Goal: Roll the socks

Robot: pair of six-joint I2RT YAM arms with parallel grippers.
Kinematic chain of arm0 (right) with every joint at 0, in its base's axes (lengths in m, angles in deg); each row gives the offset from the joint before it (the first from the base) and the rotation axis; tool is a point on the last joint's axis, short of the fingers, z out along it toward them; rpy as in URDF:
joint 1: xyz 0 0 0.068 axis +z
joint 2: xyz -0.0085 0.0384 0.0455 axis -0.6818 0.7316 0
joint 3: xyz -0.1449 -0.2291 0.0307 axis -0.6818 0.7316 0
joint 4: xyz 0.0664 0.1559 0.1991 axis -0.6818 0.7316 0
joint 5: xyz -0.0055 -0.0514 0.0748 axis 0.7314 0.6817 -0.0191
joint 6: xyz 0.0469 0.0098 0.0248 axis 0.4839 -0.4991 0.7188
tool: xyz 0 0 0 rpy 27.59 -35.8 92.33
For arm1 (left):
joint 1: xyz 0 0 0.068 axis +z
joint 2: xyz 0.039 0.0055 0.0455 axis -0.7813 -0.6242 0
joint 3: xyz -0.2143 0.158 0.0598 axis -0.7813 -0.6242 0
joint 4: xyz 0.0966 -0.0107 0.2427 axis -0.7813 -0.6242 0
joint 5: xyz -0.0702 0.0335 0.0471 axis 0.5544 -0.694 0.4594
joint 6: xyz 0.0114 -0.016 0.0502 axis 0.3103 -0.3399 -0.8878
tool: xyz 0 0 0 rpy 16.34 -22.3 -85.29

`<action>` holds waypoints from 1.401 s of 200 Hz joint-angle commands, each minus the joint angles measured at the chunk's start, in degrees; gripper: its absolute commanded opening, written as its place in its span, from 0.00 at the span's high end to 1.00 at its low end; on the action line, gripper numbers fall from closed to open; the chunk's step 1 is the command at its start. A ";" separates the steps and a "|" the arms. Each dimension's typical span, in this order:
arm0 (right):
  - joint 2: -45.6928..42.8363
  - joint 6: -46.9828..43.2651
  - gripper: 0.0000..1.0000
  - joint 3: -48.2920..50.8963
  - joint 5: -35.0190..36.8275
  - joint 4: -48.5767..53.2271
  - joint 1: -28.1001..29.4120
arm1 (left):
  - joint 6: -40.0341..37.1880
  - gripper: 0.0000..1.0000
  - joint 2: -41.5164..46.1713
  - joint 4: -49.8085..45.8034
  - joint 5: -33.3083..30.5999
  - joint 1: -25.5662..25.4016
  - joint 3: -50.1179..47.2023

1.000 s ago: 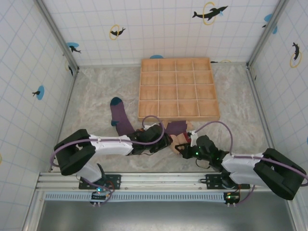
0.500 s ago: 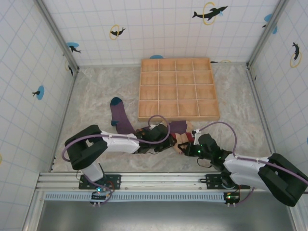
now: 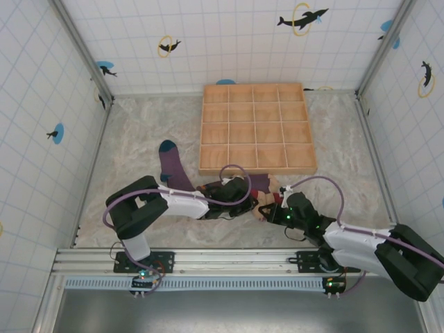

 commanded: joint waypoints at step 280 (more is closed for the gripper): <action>32.05 -48.17 0.31 -24.02 61.98 2.04 44.53 | -2.19 1.00 15.13 -22.90 -0.76 4.47 -6.72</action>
